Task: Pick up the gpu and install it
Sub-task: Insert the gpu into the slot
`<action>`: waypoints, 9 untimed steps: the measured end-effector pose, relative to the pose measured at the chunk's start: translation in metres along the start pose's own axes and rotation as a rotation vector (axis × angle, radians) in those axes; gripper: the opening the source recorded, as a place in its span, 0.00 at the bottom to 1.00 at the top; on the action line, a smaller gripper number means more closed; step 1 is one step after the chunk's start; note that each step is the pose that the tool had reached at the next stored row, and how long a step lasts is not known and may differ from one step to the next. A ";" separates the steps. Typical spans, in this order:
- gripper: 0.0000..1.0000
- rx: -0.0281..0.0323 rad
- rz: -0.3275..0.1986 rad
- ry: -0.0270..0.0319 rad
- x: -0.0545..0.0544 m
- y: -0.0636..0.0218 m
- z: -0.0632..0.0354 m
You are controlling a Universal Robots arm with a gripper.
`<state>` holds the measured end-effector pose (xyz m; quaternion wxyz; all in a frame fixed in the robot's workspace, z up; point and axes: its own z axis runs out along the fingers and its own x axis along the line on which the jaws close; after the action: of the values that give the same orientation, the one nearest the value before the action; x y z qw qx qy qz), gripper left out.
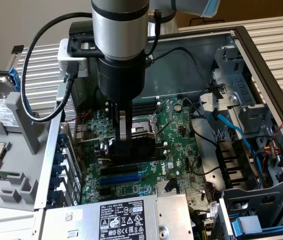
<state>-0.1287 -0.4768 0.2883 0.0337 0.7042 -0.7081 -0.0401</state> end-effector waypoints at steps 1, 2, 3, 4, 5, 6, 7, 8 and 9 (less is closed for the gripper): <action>0.27 -0.0001 0.000 0.0001 0.000 0.0003 0.0004; 0.27 -0.0001 0.000 0.0000 0.000 0.0008 0.0009; 0.27 -0.0001 0.000 0.0000 0.000 0.0011 0.0015; 0.27 -0.0001 0.000 0.0000 0.000 0.0013 0.0020; 0.27 -0.0001 0.000 0.0000 0.000 0.0012 0.0026; 0.27 -0.0001 0.000 0.0000 0.000 0.0011 0.0032; 0.27 -0.0001 0.000 0.0000 0.000 0.0011 0.0039; 0.27 0.0000 0.000 0.0000 0.000 0.0011 0.0045; 0.27 -0.0001 0.000 -0.0001 0.000 0.0011 0.0050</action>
<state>-0.1303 -0.4767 0.2834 0.0337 0.7042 -0.7081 -0.0402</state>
